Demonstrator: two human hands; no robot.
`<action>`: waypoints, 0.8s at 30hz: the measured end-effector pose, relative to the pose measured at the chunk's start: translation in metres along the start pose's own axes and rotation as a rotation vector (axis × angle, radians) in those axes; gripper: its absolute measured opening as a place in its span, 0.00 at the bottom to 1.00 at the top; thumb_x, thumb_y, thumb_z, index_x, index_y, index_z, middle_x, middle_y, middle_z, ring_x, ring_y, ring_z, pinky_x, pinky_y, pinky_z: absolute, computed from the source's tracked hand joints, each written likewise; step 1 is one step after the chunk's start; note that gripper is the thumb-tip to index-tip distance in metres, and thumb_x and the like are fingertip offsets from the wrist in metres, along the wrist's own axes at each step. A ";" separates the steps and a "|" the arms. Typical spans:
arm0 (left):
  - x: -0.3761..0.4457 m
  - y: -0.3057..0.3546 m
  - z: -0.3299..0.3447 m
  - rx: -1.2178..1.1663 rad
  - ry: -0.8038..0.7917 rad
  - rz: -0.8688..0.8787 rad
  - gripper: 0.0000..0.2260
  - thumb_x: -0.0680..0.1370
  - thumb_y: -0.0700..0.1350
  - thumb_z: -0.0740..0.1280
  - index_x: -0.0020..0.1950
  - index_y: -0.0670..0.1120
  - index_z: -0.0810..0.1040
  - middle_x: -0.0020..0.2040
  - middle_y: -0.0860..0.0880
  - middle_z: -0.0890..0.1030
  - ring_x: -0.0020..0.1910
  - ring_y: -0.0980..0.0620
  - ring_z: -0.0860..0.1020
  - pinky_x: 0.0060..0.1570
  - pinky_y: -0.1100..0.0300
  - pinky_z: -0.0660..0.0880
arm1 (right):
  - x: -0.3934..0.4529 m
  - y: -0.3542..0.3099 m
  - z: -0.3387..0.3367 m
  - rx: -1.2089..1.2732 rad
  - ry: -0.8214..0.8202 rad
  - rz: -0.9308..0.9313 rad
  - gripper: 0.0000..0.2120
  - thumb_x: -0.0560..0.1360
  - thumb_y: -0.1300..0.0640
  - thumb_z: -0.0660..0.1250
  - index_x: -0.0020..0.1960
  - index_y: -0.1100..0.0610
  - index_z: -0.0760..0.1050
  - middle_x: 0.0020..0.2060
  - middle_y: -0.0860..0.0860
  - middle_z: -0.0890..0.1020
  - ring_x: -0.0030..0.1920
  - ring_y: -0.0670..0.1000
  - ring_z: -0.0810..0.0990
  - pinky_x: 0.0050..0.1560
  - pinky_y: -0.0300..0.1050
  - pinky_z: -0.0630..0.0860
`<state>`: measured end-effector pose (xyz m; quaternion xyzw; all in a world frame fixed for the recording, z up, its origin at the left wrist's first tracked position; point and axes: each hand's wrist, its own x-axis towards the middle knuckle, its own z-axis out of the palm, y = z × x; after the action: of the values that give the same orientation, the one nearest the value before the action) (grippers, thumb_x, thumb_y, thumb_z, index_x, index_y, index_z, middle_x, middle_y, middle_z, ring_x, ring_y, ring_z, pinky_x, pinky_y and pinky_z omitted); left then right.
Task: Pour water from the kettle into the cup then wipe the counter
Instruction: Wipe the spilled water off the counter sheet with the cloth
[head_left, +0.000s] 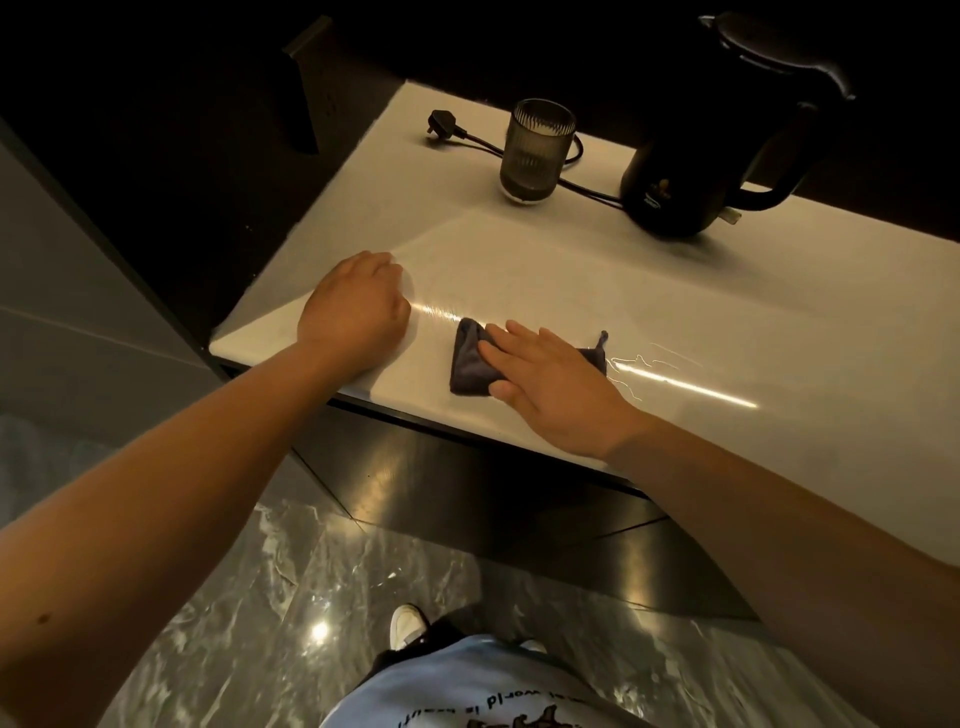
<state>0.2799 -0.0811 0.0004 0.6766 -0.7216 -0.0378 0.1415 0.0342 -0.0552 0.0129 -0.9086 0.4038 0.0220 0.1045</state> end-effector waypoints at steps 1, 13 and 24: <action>0.000 0.000 0.000 -0.001 -0.004 0.000 0.18 0.80 0.44 0.55 0.68 0.40 0.70 0.69 0.41 0.72 0.67 0.43 0.69 0.67 0.51 0.63 | -0.002 -0.001 0.001 0.009 0.015 0.005 0.32 0.78 0.40 0.41 0.76 0.53 0.60 0.76 0.51 0.61 0.75 0.54 0.58 0.74 0.51 0.53; 0.001 0.000 -0.001 -0.019 0.012 -0.019 0.16 0.79 0.44 0.55 0.61 0.39 0.74 0.61 0.41 0.76 0.60 0.42 0.73 0.61 0.50 0.68 | -0.002 0.009 -0.026 0.362 0.340 0.068 0.18 0.81 0.53 0.55 0.68 0.55 0.70 0.60 0.54 0.79 0.57 0.53 0.75 0.61 0.47 0.69; 0.009 0.027 0.003 -0.113 -0.013 0.044 0.20 0.80 0.45 0.56 0.70 0.41 0.70 0.71 0.42 0.71 0.69 0.43 0.68 0.68 0.52 0.61 | 0.025 0.131 -0.064 0.263 0.455 0.548 0.19 0.82 0.53 0.55 0.71 0.54 0.68 0.64 0.59 0.75 0.62 0.60 0.73 0.63 0.52 0.68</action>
<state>0.2522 -0.0886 0.0060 0.6512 -0.7340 -0.0797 0.1758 -0.0488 -0.1719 0.0493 -0.7273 0.6441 -0.2053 0.1180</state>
